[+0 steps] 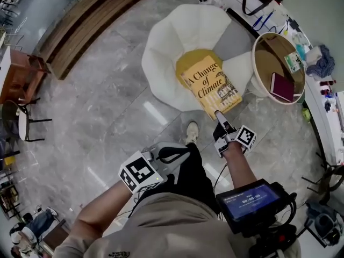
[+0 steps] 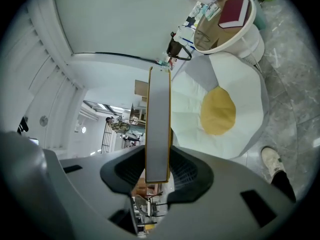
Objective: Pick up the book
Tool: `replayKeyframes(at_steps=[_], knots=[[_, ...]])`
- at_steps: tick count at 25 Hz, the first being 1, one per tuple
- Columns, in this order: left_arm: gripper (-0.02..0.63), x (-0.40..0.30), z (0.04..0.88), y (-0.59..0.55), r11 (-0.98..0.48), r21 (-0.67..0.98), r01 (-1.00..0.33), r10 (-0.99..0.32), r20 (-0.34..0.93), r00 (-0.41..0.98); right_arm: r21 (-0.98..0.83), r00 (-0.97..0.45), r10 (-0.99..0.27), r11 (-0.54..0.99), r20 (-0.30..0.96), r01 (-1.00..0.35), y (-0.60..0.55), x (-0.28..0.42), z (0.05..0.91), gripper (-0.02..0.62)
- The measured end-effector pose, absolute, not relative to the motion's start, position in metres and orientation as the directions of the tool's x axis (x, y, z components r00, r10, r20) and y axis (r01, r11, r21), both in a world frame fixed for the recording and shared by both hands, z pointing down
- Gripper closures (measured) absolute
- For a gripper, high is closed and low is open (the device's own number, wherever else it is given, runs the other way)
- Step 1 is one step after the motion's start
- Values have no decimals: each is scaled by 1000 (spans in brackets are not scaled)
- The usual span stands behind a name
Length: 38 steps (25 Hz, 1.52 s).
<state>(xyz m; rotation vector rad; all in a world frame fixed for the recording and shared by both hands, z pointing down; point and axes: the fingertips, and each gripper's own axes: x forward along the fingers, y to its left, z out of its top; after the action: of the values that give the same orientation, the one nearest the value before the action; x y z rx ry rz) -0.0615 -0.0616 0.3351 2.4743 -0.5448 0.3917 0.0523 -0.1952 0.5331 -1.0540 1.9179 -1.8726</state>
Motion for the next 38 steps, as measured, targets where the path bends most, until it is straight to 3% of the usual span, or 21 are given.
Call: replayKeyframes(at_steps=[26, 38], knots=[[598, -107, 233, 89, -799, 391, -457, -360, 297, 884, -975, -764, -632, 59, 130, -215, 27, 5, 320, 443], [598, -115, 234, 84, -799, 383, -465, -370, 296, 880, -983, -769, -636, 90, 68, -161, 34, -3, 302, 443]])
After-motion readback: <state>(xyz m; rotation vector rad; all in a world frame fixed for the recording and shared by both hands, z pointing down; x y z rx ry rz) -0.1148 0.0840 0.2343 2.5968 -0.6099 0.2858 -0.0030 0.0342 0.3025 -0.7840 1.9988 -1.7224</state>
